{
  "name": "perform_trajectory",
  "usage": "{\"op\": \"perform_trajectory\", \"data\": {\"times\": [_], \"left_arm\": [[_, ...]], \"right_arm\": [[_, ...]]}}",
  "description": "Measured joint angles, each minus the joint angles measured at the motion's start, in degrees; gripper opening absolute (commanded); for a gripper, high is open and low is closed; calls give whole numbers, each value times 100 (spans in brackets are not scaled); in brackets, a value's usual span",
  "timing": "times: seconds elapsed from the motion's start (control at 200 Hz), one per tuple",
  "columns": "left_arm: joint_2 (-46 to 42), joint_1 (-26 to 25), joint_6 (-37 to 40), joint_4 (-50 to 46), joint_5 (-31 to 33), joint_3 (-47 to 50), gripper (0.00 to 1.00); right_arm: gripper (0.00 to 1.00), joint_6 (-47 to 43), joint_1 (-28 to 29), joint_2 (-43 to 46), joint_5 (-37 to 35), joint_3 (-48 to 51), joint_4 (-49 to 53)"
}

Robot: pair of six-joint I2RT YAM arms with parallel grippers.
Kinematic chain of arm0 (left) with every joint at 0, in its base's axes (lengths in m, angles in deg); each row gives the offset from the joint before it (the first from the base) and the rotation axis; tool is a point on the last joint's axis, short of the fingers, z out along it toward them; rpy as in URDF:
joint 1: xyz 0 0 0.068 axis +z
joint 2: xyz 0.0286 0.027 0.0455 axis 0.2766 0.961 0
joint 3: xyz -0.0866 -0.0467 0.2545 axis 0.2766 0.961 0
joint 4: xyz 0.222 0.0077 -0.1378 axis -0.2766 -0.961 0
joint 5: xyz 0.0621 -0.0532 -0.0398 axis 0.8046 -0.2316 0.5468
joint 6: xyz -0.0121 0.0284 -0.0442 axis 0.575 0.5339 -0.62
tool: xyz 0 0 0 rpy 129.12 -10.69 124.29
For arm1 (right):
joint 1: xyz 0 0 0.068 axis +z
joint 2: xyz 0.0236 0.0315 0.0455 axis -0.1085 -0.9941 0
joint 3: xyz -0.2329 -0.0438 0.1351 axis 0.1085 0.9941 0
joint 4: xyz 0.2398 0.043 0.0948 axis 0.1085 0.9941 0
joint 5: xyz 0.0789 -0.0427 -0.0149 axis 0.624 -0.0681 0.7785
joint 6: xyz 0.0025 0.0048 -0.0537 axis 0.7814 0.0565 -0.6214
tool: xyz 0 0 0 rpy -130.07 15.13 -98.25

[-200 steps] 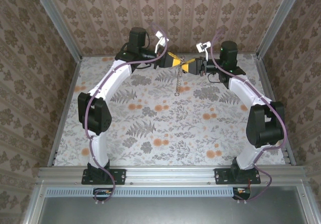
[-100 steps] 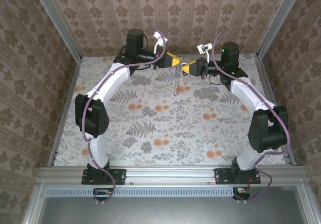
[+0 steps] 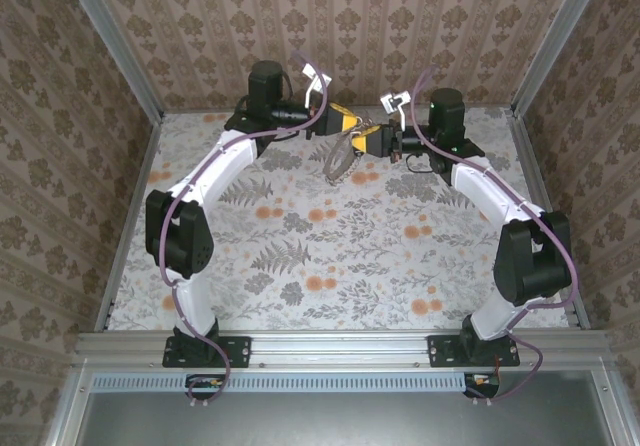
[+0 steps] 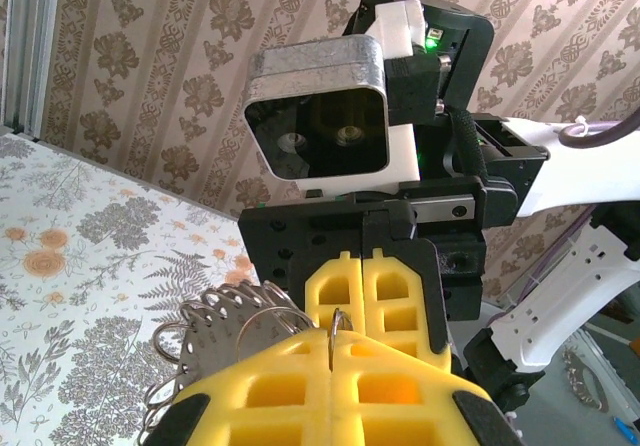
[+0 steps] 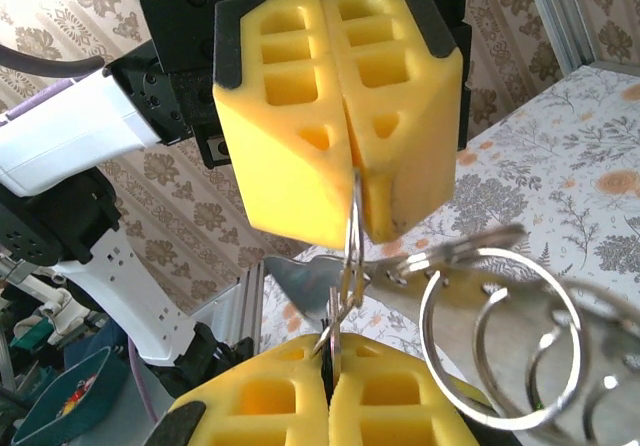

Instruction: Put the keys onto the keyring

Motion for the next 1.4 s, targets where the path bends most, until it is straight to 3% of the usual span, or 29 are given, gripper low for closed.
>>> {"op": "perform_trajectory", "data": {"times": [0.69, 1.315, 1.4], "left_arm": [[-715, -70, 35, 212, 1259, 1014, 0], [-761, -192, -74, 758, 1543, 1252, 0], [-761, -192, -188, 953, 1591, 1331, 0]], "right_arm": [[0, 66, 68, 61, -1078, 249, 127], [0, 76, 437, 59, -1366, 192, 197], [8, 92, 437, 59, -1456, 195, 195]]}}
